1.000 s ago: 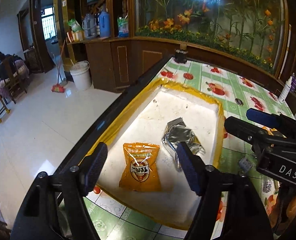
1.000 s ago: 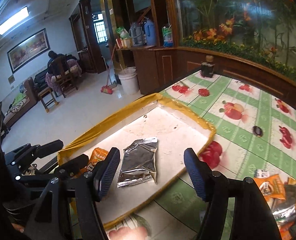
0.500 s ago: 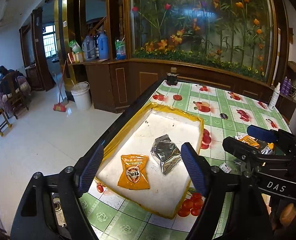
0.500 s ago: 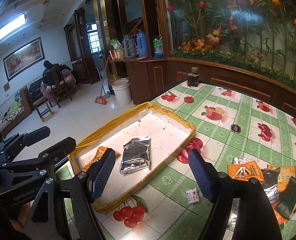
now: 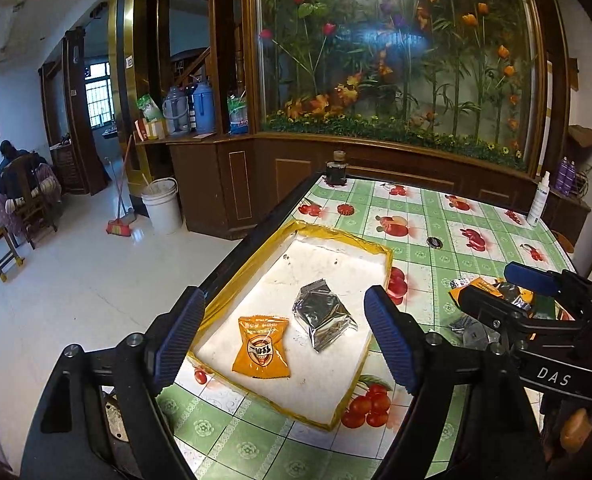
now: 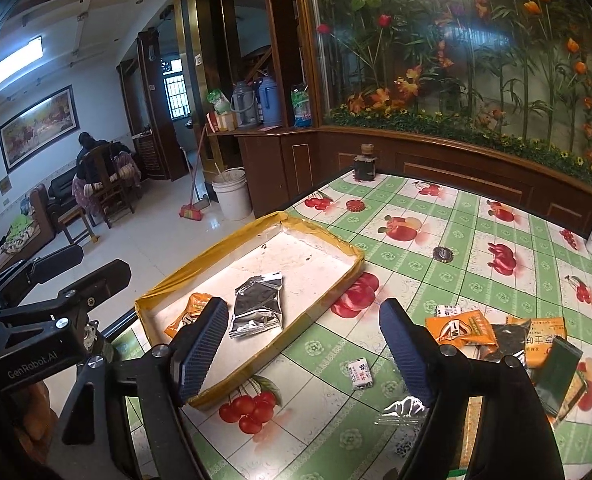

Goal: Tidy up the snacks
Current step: 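Withdraw both tools from the tray back toward the snack pile, then grasp the clear wrapped pack with left tool while right tool grasps cracker pack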

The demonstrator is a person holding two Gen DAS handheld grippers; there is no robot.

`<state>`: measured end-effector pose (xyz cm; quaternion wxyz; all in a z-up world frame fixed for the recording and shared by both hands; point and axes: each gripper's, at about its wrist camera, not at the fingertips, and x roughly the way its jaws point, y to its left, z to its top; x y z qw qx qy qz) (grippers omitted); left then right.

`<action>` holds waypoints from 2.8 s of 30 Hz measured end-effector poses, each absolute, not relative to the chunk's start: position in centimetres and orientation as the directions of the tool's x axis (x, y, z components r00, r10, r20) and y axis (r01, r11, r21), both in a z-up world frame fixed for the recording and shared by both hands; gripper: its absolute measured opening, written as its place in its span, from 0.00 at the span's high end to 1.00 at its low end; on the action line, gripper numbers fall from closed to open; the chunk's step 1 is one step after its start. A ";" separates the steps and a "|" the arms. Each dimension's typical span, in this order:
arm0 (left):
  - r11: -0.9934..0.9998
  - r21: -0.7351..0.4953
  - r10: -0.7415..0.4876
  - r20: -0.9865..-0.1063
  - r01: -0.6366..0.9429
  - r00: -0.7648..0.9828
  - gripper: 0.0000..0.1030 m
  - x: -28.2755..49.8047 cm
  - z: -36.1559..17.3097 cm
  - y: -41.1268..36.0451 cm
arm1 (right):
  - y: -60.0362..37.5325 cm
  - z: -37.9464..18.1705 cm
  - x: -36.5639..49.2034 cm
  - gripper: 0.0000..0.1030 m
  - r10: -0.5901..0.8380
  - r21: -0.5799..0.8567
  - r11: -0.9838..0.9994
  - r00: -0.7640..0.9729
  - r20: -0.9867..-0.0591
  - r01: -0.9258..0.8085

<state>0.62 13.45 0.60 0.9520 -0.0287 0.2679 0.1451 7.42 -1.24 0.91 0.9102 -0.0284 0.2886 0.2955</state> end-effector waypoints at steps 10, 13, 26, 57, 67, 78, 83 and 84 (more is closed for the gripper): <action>0.958 0.036 0.263 -0.502 -0.284 0.824 0.16 -0.2 1.1 12.6 | -4.3 0.5 6.2 0.19 0.487 0.126 0.853 0.686 -0.541 -0.506; 0.958 0.038 0.263 -0.505 -0.284 0.822 0.16 -0.2 1.1 12.6 | -6.3 -0.2 5.7 0.17 0.449 0.111 0.875 0.707 -0.547 -0.470; 0.993 0.036 0.112 -0.569 -0.111 0.815 0.16 1.2 -0.5 6.5 | -20.5 -6.3 3.2 0.15 0.248 0.172 0.969 0.723 -0.645 -0.179; 0.985 0.171 0.089 -0.574 0.013 0.814 0.16 2.2 -0.5 -2.6 | -25.1 -7.1 1.6 0.14 0.239 0.236 0.965 0.746 -0.622 -0.113; 0.992 0.120 0.039 -0.611 0.044 0.791 0.16 3.2 -1.2 -2.5 | -24.4 -7.4 2.3 0.14 0.240 0.221 0.967 0.735 -0.634 -0.125; 0.998 -0.048 -0.069 -0.764 0.050 0.642 0.16 7.6 -7.3 -0.3 | -21.6 -7.4 3.7 0.14 0.307 0.213 0.952 0.710 -0.634 -0.221; 0.990 -0.130 -0.142 -0.819 0.062 0.556 0.16 9.9 -10.2 -0.4 | -18.3 -7.7 5.9 0.16 0.356 0.187 0.931 0.673 -0.648 -0.312; 0.988 -0.141 -0.154 -0.825 0.066 0.544 0.16 10.2 -10.6 -0.5 | -17.7 -7.8 6.3 0.17 0.363 0.182 0.927 0.667 -0.651 -0.327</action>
